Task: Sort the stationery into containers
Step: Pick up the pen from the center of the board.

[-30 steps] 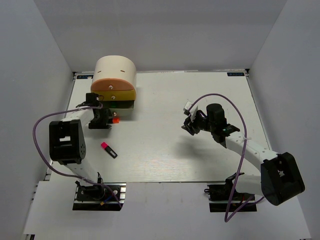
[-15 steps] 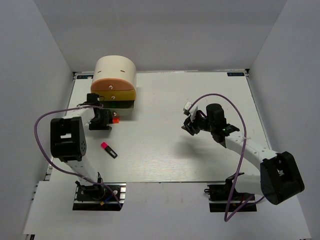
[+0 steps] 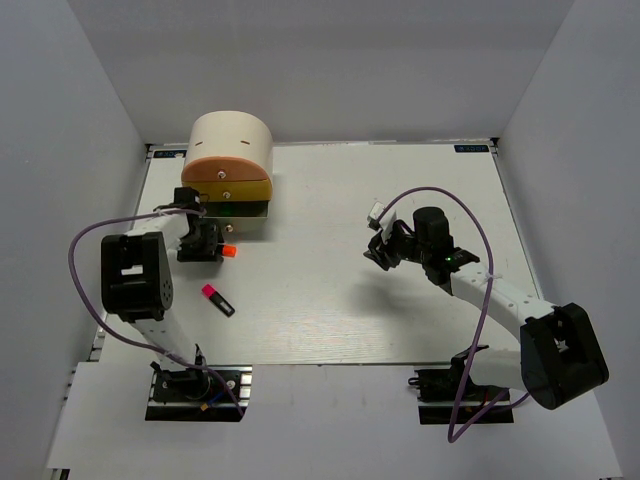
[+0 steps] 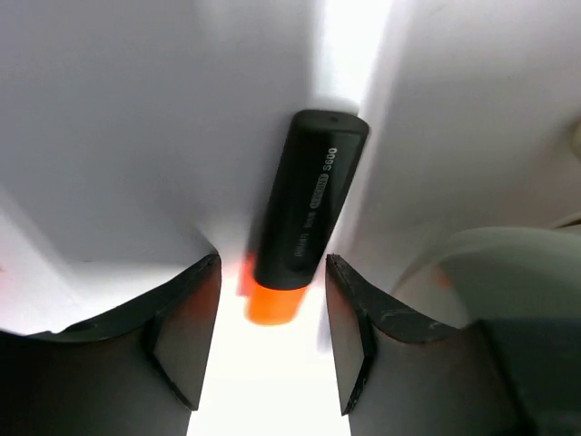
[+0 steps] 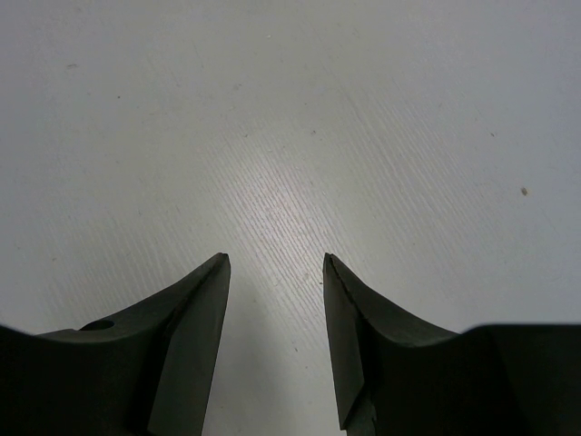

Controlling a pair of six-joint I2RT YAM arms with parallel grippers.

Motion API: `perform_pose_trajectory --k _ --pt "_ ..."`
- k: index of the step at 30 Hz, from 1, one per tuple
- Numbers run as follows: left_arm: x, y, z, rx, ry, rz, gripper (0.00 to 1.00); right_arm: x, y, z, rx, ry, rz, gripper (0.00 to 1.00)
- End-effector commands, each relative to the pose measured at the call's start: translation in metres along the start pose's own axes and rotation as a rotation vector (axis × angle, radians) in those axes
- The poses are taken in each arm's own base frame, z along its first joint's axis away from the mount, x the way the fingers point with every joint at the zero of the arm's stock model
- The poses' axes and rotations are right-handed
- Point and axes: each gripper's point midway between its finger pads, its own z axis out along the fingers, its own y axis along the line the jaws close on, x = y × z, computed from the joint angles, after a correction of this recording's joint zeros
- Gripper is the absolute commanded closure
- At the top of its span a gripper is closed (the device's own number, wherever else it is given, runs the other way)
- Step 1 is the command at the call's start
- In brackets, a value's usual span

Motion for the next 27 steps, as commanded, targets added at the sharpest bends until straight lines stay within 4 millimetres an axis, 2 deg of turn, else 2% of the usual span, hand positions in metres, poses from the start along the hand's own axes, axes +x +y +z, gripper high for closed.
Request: perform_pose_trajectory --k 1,4,5,8,16,19,21,23,24,25,27 --pt "-0.009 0.047 0.01 -0.117 -0.051 0.025 0.4 -0.01 -0.005 -0.002 0.011 -0.033 -0.015 0.48" --pt "-0.007 0.053 0.006 -0.101 -0.042 0.024 0.43 -0.01 -0.004 -0.001 0.008 -0.034 -0.014 0.48" --pt "-0.006 0.064 0.007 -0.119 -0.04 0.025 0.43 -0.01 -0.005 -0.002 0.011 -0.036 -0.013 0.48" --pt "-0.001 0.071 0.004 -0.09 -0.017 0.047 0.49 -0.012 -0.004 -0.002 0.01 -0.04 -0.014 0.48" --pt "0.004 0.072 -0.005 -0.021 0.008 0.13 0.83 -0.013 -0.003 -0.003 0.007 -0.044 -0.015 0.48" --pt "0.006 0.061 -0.015 0.049 0.017 0.174 0.88 -0.013 -0.003 -0.005 0.008 -0.046 -0.011 0.48" --pt "0.005 0.041 -0.028 0.126 0.01 0.215 0.9 -0.013 -0.001 -0.004 0.004 -0.046 -0.014 0.48" --pt "0.005 0.021 -0.047 0.216 -0.006 0.247 0.93 -0.011 -0.002 -0.005 0.003 -0.041 -0.012 0.48" --pt "0.004 0.005 -0.061 0.269 -0.02 0.273 0.93 -0.008 -0.009 -0.008 0.023 -0.037 -0.007 0.48" --pt "0.006 -0.003 -0.071 0.305 -0.008 0.288 0.93 -0.012 -0.001 -0.005 0.0 -0.044 -0.019 0.48" --pt "0.007 -0.023 -0.099 0.397 -0.013 0.314 0.94 -0.01 0.0 -0.005 -0.006 -0.039 -0.016 0.48"
